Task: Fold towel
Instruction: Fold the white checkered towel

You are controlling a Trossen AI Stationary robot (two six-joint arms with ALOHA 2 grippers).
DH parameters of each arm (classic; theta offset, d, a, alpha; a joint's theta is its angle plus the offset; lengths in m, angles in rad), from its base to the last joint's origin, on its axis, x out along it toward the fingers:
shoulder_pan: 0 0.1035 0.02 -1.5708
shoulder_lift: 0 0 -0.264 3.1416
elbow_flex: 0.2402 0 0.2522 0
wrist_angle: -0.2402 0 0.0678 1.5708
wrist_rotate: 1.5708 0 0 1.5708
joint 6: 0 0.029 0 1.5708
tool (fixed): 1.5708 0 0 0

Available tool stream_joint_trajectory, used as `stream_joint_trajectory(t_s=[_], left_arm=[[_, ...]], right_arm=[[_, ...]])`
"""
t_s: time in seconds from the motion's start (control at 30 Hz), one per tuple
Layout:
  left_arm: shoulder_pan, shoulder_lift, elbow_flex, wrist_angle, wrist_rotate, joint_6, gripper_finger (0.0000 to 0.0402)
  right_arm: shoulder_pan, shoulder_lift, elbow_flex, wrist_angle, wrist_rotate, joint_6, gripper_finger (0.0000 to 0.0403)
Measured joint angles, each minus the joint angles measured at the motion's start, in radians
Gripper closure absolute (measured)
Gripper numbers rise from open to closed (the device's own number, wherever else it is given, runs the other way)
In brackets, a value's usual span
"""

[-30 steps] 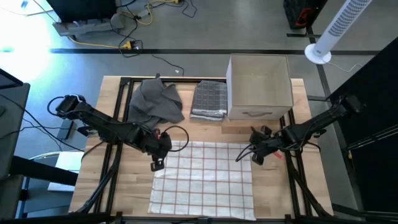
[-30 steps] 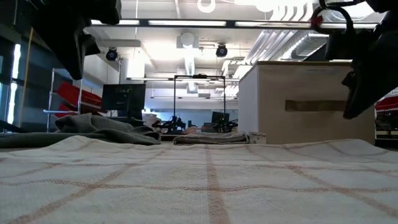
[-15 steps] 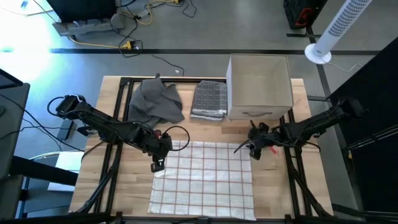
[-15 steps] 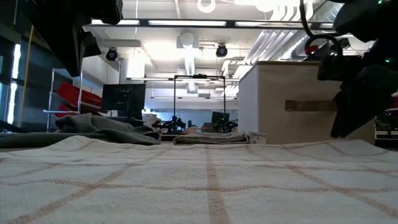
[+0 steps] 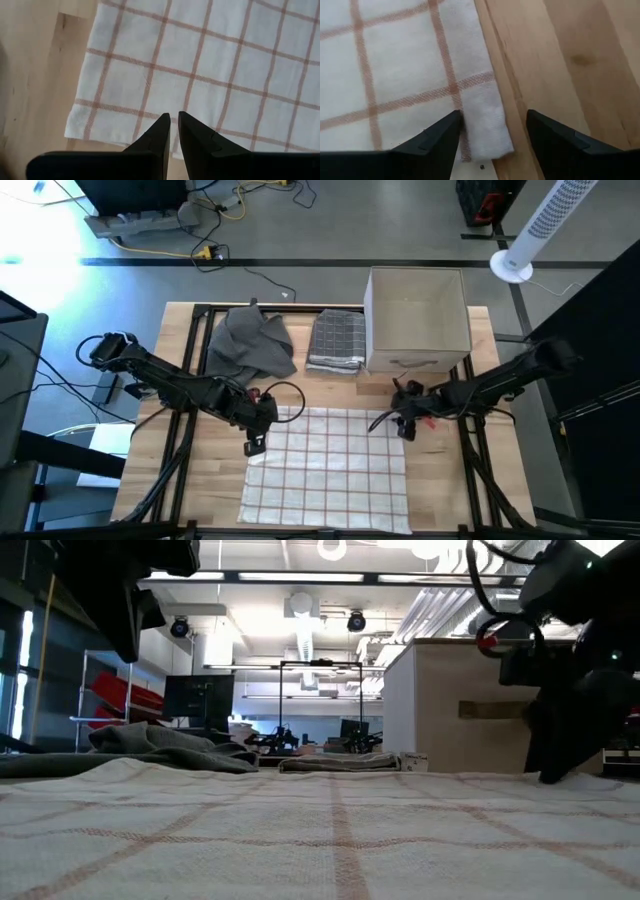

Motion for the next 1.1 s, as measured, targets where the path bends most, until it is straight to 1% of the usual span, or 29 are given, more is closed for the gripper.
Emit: stream_joint_trajectory(t_s=[0.07, 0.13, 0.2, 0.27, 0.3, 0.33, 0.4, 0.47, 0.5, 0.57, 0.67, 0.73, 0.87, 1.0, 1.1], left_arm=[[0.000, 0.000, 0.000, -0.001, -0.016, 0.001, 0.0371], [0.000, 0.000, 0.000, -0.003, -0.031, 0.001, 0.0371], [0.001, 0.000, 0.000, -0.008, -0.052, 0.003, 0.0371], [0.010, 0.000, 0.000, -0.010, -0.068, 0.005, 0.0371], [0.018, 0.000, 0.000, -0.010, -0.074, 0.016, 0.0371], [0.029, 0.000, 0.000, -0.010, -0.081, 0.039, 0.0371], [0.055, 0.000, 0.000, -0.010, -0.113, 0.132, 0.0371], [0.097, 0.003, 0.000, -0.010, -0.164, 0.260, 0.0371], [0.132, 0.004, 0.000, -0.013, -0.161, 0.312, 0.0371], [0.211, 0.009, 0.000, -0.034, -0.091, 0.383, 0.0367], [0.321, 0.032, 0.000, -0.099, 0.079, 0.452, 0.0349], [0.367, 0.050, -0.003, -0.143, 0.134, 0.504, 0.0330], [0.407, 0.095, -0.021, -0.176, 0.135, 0.582, 0.0283], [0.412, 0.137, -0.045, -0.151, 0.135, 0.612, 0.0236], [0.412, 0.163, -0.071, -0.140, 0.137, 0.616, 0.0208]], right_arm=[[0.000, 0.034, 0.002, 0.005, 0.006, 0.015, 0.0205], [0.000, 0.058, 0.005, 0.009, -0.002, 0.026, 0.0238], [0.000, 0.064, 0.005, 0.015, -0.010, 0.037, 0.0292], [0.000, 0.062, 0.005, 0.017, -0.022, 0.037, 0.0357], [0.000, 0.060, 0.004, 0.019, -0.029, 0.036, 0.0379], [0.000, 0.058, 0.004, 0.021, -0.032, 0.036, 0.0388], [0.000, 0.057, 0.004, 0.021, -0.034, 0.040, 0.0388], [0.000, 0.058, 0.010, 0.015, -0.036, 0.038, 0.0389], [0.000, 0.058, 0.014, 0.013, -0.037, 0.037, 0.0391], [0.000, 0.059, 0.024, 0.007, -0.040, 0.031, 0.0397], [-0.001, 0.060, 0.039, 0.002, -0.048, 0.012, 0.0397], [0.000, 0.060, 0.044, 0.002, -0.049, 0.010, 0.0396], [0.000, 0.060, 0.045, 0.002, -0.048, 0.010, 0.0396], [0.000, 0.060, 0.045, 0.003, -0.048, 0.012, 0.0396], [0.000, 0.060, 0.046, 0.004, -0.047, 0.014, 0.0396]])
